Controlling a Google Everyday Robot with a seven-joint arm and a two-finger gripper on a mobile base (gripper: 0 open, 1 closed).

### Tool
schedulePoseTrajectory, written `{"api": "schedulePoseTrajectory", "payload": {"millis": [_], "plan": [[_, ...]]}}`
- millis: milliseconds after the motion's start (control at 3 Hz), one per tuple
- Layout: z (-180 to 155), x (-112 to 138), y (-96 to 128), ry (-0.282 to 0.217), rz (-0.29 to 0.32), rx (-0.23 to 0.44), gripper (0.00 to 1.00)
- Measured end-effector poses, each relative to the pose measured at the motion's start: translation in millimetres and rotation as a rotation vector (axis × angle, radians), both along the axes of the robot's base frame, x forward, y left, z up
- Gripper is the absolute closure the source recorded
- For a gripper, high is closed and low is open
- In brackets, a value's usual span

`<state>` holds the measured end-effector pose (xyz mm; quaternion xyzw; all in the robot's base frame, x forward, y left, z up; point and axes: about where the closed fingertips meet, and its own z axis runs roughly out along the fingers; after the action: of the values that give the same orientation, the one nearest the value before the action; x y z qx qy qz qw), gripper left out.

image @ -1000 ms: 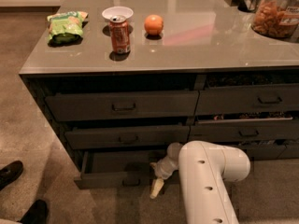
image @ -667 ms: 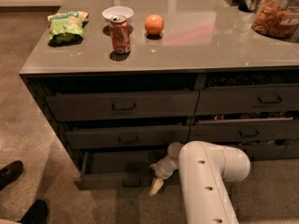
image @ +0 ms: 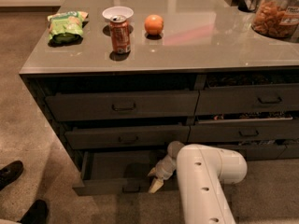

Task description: Open bottom drawer

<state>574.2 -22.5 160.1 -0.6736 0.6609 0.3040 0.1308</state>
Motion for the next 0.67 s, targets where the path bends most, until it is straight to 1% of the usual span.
{"api": "schedulePoseTrajectory", "payload": {"millis": [333, 667], "plan": [[1, -3, -1, 0.009, 0.028, 0.01, 0.31], [1, -20, -7, 0.036, 0.114, 0.038, 0.08]]}}
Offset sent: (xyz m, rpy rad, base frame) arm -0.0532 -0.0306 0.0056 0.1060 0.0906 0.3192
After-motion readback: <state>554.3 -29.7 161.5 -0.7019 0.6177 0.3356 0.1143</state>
